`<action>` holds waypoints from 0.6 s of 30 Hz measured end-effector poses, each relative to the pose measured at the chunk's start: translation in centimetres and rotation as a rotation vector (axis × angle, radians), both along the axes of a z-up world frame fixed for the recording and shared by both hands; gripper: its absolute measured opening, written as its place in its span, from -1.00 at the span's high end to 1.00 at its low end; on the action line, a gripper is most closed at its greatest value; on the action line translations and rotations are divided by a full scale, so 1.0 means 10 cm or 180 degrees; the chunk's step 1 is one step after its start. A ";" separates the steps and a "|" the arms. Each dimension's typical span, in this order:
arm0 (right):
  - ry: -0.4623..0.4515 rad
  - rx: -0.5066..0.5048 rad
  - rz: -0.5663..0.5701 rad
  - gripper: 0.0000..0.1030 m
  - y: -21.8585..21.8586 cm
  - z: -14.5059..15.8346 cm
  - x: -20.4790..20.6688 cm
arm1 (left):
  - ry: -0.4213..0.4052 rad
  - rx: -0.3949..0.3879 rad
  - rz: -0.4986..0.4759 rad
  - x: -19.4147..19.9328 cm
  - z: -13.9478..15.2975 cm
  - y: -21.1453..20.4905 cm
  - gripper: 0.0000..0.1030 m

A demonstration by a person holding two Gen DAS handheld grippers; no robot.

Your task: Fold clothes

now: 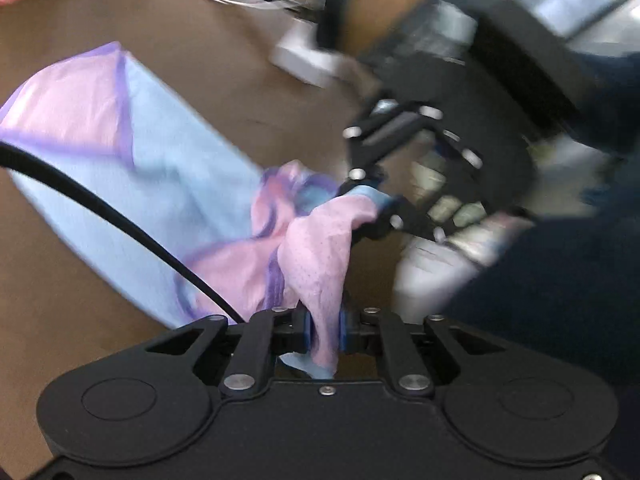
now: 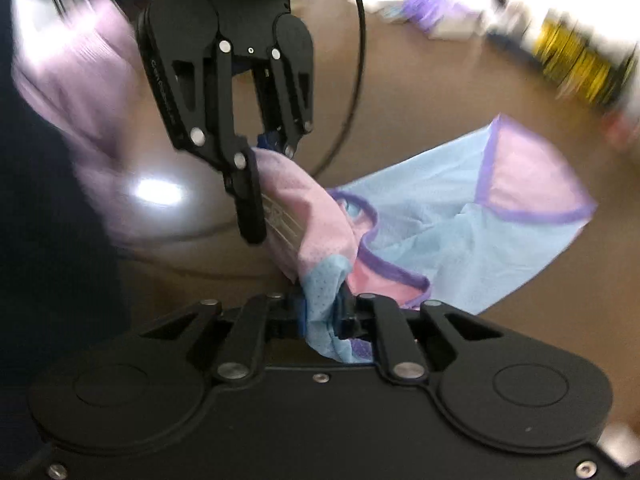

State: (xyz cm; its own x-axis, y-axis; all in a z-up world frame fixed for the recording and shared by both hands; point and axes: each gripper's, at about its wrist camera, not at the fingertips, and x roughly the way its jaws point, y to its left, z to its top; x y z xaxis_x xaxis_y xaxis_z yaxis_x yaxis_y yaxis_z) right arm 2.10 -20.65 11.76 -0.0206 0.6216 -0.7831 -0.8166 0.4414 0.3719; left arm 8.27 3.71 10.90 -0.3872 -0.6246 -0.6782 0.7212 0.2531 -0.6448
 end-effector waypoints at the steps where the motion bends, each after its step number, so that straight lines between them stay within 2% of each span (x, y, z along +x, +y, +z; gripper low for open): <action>1: 0.0275 0.0169 -0.0079 0.71 -0.09 0.01 0.08 | 0.0166 -0.0034 -0.0017 0.02 0.03 0.01 0.76; 4: 0.0823 0.0442 -0.0340 0.71 -0.30 -0.11 0.34 | 0.0471 -0.0048 0.0278 0.19 -0.06 0.05 0.76; 7: 0.1060 0.0421 -0.0576 0.70 -0.40 -0.34 0.51 | 0.0655 0.0059 0.0584 0.30 -0.29 0.08 0.76; 9: 0.1150 0.0375 -0.0614 0.70 -0.42 -0.44 0.50 | 0.0720 0.0111 0.0629 0.28 -0.40 0.07 0.76; 12: 0.1458 0.0437 -0.0602 0.70 -0.45 -0.51 0.36 | 0.0848 0.0116 0.0564 0.15 -0.49 0.04 0.76; 15: 0.1816 0.0495 -0.0804 0.70 -0.46 -0.69 0.25 | 0.0943 0.0236 0.0565 0.08 -0.62 -0.01 0.76; 18: 0.2078 0.0576 -0.1085 0.70 -0.50 -0.84 0.19 | 0.0985 0.0426 0.0742 0.04 -0.78 -0.03 0.76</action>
